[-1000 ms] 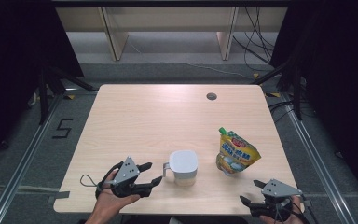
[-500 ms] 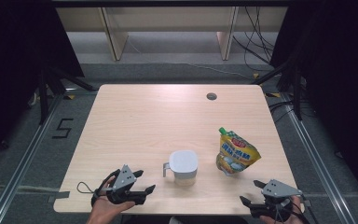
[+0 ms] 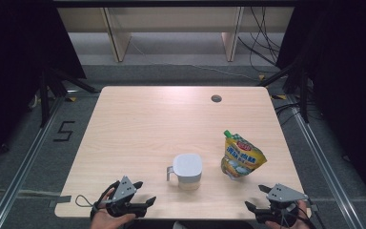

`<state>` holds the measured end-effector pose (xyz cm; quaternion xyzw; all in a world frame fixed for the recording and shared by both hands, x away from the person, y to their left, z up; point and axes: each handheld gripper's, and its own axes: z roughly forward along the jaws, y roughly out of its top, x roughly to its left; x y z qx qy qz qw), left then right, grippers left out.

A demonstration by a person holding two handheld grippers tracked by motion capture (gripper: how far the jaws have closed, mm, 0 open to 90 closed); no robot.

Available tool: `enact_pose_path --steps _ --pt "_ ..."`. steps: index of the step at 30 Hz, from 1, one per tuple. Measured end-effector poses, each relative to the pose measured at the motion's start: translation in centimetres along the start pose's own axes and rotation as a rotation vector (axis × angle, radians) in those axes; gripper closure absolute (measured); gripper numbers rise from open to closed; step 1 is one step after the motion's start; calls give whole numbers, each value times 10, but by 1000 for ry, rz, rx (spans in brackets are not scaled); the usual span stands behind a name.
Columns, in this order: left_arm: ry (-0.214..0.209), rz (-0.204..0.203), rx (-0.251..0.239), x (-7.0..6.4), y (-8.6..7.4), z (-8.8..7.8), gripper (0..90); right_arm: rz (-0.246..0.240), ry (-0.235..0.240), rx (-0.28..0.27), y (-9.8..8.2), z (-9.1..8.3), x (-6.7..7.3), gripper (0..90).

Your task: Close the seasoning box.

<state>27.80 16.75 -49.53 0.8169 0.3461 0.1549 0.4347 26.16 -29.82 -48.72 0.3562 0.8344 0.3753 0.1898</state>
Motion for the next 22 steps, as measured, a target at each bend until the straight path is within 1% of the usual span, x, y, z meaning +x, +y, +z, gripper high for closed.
enact_pose_path --steps 3,4,5,6,7,8,9,11,13,14,15,16,17,18,19,20,21,22 --pt "-3 -1 0 0 -1 1 291 0 0 0 0 0 0 250" --pt "-4 22 1 1 0 1 290 -1 3 3 0 0 0 250" --pt "-2 4 2 0 -1 2 289 20 5 10 0 0 2 250" --pt "0 5 7 0 -1 2 288 -4 9 6 0 1 0 250" --pt "0 3 11 0 -1 2 288 -6 4 0 0 1 0 250" --pt "-1 5 13 0 -1 2 287 1 19 8 0 1 1 250" --pt "-5 27 3 2 -1 3 287 0 22 8 0 1 1 250" --pt "-9 -18 -12 0 -2 5 285 7 10 11 0 1 1 248" --pt "-9 -18 -12 0 -2 5 284 3 7 7 0 1 1 247" --pt "-7 18 18 2 -1 2 283 3 8 7 0 1 1 247" --pt "-6 35 6 3 -1 3 281 3 8 7 0 1 1 247" --pt "-7 40 16 4 0 2 279 1 5 8 0 1 0 246" --pt "-8 33 12 3 -1 3 278 -1 3 9 0 1 0 246" --pt "-1 49 23 5 0 2 276 -2 4 11 0 1 0 245" --pt "-2 44 22 4 -1 3 273 -2 5 11 0 1 1 245" --pt "1 21 12 3 -1 4 268 1 8 11 0 1 1 245" --pt "4 -3 23 2 -1 4 262 1 8 12 0 1 1 245" --pt "9 -2 27 2 -1 4 257 -3 6 10 0 2 1 244"
